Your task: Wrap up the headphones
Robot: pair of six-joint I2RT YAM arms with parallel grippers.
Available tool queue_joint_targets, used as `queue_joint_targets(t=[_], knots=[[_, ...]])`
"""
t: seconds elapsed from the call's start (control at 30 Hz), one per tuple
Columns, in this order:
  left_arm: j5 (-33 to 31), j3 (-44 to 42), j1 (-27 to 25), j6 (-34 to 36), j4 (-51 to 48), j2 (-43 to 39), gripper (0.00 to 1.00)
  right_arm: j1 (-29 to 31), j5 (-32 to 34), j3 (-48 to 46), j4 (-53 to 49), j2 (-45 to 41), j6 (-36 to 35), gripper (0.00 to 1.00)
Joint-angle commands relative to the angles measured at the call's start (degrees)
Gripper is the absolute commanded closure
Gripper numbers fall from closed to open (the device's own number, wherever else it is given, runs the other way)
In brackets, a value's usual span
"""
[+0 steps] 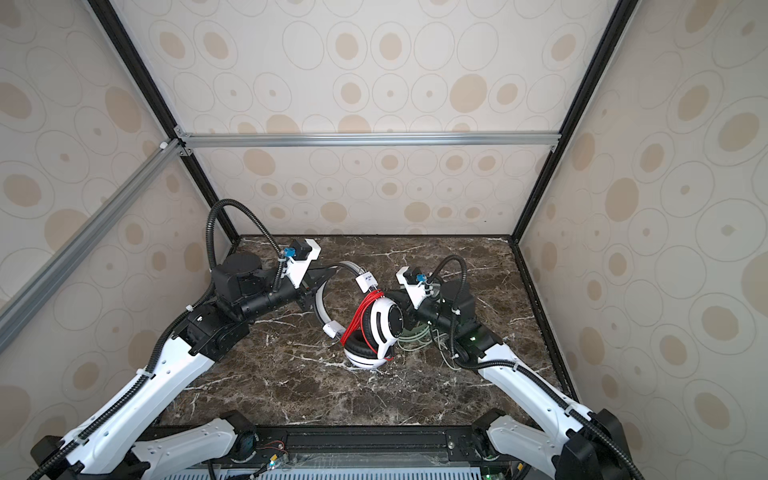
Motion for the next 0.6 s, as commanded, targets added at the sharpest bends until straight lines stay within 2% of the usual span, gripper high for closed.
queue_joint_targets(t=[0.0, 0.3, 0.57], knots=[[4.9, 5.5, -0.4, -6.0, 9.4, -2.3, 1.00, -0.7, -2.6, -1.8, 5.3, -0.3, 4.1, 0.97], [6.3, 8.7, -0.5, -9.1, 11.8, -0.4, 1.00, -0.7, -5.5, -6.3, 19.3, 0.6, 13.5, 0.90], [5.7, 10.4, -0.5, -10.9, 11.9, 0.4, 1.00, -0.7, -6.9, -6.7, 21.2, 0.0, 14.9, 0.80]])
